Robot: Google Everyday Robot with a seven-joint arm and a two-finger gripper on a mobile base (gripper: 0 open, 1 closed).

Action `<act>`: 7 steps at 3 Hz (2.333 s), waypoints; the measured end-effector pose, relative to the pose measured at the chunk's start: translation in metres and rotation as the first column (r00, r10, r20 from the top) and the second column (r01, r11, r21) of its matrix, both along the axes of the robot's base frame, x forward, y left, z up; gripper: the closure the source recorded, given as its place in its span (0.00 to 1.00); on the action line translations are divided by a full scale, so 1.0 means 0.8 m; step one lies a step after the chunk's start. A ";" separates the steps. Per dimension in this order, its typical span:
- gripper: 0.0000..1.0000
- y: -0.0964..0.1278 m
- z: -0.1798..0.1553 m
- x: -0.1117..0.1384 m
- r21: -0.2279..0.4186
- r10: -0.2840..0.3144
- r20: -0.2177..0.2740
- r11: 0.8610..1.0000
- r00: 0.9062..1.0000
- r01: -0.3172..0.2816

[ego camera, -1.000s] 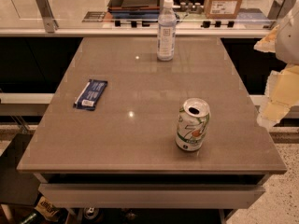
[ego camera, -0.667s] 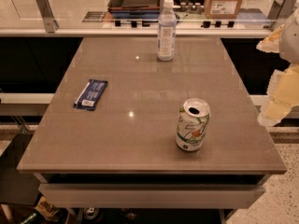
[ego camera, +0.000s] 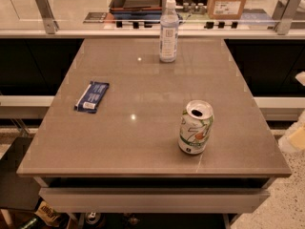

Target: Knock 7up can over

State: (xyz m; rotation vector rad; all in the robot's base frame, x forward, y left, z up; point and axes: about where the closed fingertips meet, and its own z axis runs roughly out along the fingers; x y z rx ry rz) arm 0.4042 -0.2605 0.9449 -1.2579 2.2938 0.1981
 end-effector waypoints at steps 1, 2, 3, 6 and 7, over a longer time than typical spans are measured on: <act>0.00 -0.006 -0.022 -0.018 0.147 -0.069 0.062 0.987 0.996 0.060; 0.00 0.003 -0.039 -0.026 0.276 -0.100 0.159 0.960 0.982 0.053; 0.00 0.017 -0.041 -0.031 0.366 -0.120 0.245 0.930 0.962 0.023; 0.00 0.065 -0.054 -0.034 0.444 -0.031 0.354 0.885 0.935 -0.139; 0.00 0.072 -0.056 -0.036 0.459 -0.016 0.341 0.876 0.940 -0.151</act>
Offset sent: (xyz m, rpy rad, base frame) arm -0.0280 0.0210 -0.0274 0.5218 -0.3381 -0.0773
